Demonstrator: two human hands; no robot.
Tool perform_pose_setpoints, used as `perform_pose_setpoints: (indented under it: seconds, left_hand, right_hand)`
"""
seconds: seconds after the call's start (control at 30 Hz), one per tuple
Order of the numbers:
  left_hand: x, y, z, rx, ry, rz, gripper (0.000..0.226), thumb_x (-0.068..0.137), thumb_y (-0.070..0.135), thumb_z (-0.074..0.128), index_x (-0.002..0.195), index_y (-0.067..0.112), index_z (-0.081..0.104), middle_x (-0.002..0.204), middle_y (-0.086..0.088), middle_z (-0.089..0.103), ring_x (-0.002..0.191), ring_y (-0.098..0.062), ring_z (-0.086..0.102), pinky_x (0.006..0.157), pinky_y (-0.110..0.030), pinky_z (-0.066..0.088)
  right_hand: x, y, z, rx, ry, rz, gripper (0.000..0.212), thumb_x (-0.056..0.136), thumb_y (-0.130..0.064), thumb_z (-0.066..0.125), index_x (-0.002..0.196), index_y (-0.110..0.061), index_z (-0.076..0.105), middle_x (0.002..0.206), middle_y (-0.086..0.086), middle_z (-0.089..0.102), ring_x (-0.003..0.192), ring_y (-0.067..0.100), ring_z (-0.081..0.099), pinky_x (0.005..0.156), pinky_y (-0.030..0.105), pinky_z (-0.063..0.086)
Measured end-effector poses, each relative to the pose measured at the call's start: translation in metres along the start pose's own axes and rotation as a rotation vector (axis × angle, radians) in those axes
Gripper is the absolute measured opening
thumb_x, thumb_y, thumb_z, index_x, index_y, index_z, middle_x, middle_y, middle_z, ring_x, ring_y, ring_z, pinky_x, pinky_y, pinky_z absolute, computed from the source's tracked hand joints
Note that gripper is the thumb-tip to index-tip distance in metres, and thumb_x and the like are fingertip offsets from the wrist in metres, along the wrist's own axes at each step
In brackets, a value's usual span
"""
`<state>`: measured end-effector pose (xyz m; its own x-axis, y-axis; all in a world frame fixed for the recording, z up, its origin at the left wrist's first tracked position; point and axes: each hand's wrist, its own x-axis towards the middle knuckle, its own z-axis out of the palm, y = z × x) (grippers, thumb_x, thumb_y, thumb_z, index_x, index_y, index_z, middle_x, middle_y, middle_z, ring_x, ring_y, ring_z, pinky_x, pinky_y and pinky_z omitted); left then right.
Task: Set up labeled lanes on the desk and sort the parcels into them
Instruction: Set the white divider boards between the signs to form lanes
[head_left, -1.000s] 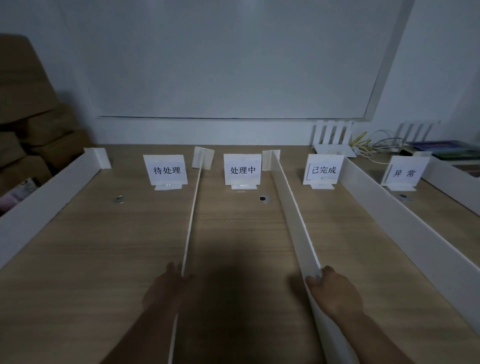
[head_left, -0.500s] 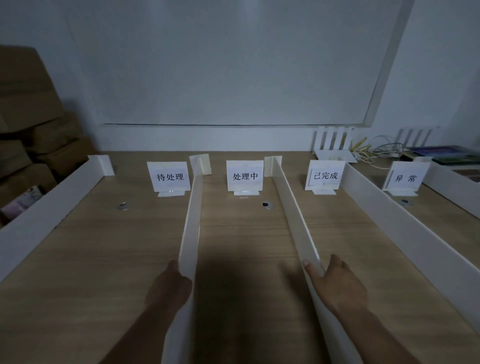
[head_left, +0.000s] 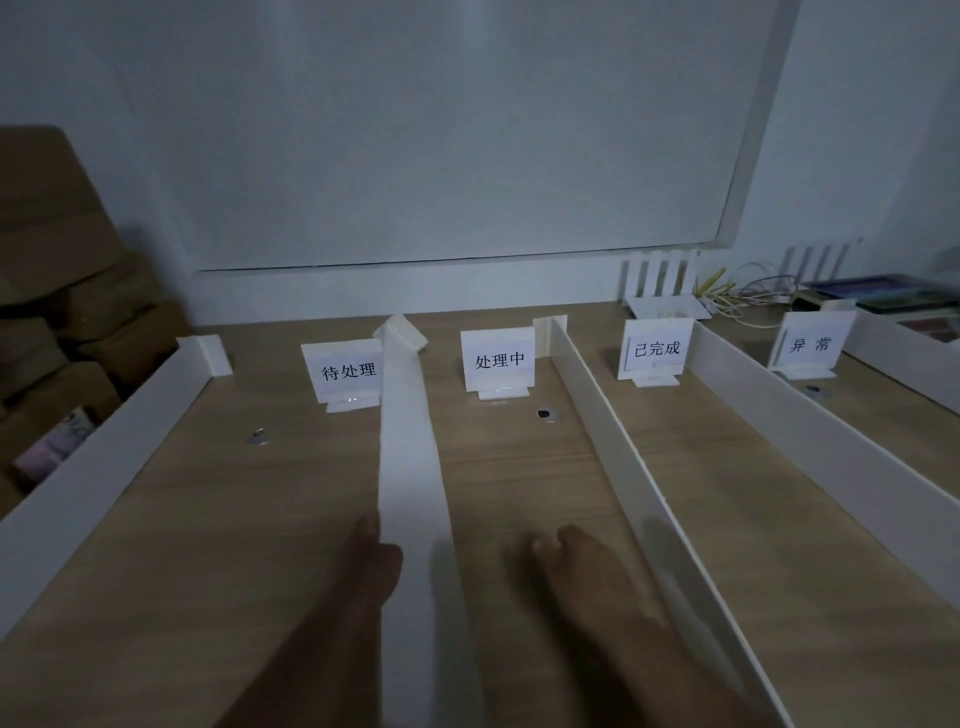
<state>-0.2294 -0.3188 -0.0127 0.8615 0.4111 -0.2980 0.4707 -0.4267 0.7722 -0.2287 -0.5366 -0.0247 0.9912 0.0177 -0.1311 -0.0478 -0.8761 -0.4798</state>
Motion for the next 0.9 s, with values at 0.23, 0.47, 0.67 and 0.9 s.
perform_pose_setpoints:
  seconds: [0.23, 0.47, 0.67, 0.9]
  left_hand:
    - [0.007, -0.012, -0.006, -0.273, -0.154, -0.005, 0.044, 0.083, -0.012, 0.047, 0.124, 0.002, 0.053, 0.098, -0.019, 0.063, 0.080, -0.033, 0.061, 0.064, -0.031, 0.047]
    - [0.007, -0.025, -0.022, -0.228, -0.174, -0.015, 0.032, 0.076, 0.001, 0.058, 0.107, 0.008, 0.057, 0.069, -0.008, 0.059, 0.056, -0.020, 0.056, 0.050, -0.026, 0.045]
    - [0.004, -0.032, -0.025, -0.243, -0.293, -0.137, 0.017, 0.097, 0.011, 0.045, 0.085, 0.006, 0.055, 0.068, -0.010, 0.049, 0.059, -0.019, 0.046, 0.056, -0.029, 0.037]
    - [-0.003, -0.027, -0.013, -0.248, -0.296, -0.142, 0.018, 0.093, 0.034, 0.055, 0.099, 0.018, 0.058, 0.098, -0.011, 0.057, 0.087, -0.024, 0.057, 0.071, -0.038, 0.054]
  right_hand:
    - [-0.017, -0.043, 0.037, 0.155, -0.291, 0.034, 0.046, 0.103, -0.029, 0.034, 0.089, 0.001, 0.066, 0.093, 0.023, 0.066, 0.101, 0.029, 0.062, 0.077, 0.030, 0.039]
    - [-0.008, -0.049, 0.044, 0.509, -0.157, 0.106, 0.033, 0.086, -0.011, 0.058, 0.055, -0.015, 0.048, 0.055, 0.005, 0.048, 0.051, 0.014, 0.043, 0.055, 0.023, 0.032]
    - [-0.014, -0.070, 0.042, 0.295, -0.084, 0.056, 0.016, 0.087, -0.024, 0.052, 0.074, -0.020, 0.045, 0.084, 0.001, 0.056, 0.079, 0.017, 0.052, 0.068, 0.026, 0.039]
    - [-0.032, -0.097, 0.058, 0.051, -0.132, -0.082, 0.019, 0.096, -0.030, 0.043, 0.106, -0.015, 0.048, 0.119, 0.009, 0.060, 0.115, 0.026, 0.054, 0.089, 0.030, 0.042]
